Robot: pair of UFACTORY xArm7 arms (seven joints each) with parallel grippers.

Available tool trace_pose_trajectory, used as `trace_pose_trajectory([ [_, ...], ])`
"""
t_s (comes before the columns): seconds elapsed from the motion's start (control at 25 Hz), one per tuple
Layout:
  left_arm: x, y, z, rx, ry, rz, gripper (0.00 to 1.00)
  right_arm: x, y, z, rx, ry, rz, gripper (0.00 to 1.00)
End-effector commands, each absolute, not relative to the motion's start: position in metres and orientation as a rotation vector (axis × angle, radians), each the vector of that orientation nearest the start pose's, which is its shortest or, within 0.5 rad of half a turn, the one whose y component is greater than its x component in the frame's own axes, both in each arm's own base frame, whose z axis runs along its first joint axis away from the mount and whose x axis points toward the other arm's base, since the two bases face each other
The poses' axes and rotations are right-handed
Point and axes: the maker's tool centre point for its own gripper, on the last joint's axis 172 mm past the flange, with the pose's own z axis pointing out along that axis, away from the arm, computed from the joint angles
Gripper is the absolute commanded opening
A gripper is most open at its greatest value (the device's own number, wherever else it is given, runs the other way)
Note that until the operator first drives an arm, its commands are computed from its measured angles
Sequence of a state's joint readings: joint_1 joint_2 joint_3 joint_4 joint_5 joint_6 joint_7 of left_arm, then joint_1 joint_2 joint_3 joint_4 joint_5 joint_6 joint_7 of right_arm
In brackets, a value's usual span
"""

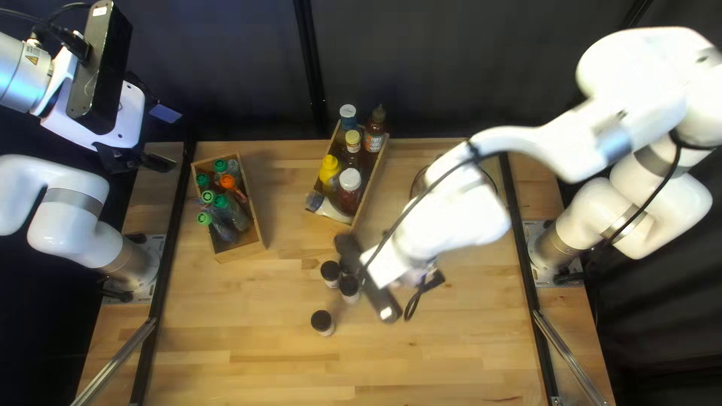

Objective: Separate condiments, baby food and spices and place it in 3 different racks/containers

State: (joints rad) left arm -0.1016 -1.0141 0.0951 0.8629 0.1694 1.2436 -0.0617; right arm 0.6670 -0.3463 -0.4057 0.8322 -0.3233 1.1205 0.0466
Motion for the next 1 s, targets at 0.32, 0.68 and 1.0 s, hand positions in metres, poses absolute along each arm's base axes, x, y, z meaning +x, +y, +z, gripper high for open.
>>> trace_pose_trajectory([
  [0.32,0.305,0.04,0.47,-2.93,-0.051,-0.96,1.0,0.294,-0.09,0.282,-3.406,0.056,-0.094,0.0],
  [0.68,0.305,0.04,0.47,-2.93,-0.051,-0.96,1.0,0.237,-0.132,0.248,-3.41,0.332,-0.086,0.0],
  [1.0,0.305,0.04,0.47,-2.93,-0.051,-0.96,1.0,0.22,-0.13,0.192,-3.356,0.404,-0.067,0.0],
])
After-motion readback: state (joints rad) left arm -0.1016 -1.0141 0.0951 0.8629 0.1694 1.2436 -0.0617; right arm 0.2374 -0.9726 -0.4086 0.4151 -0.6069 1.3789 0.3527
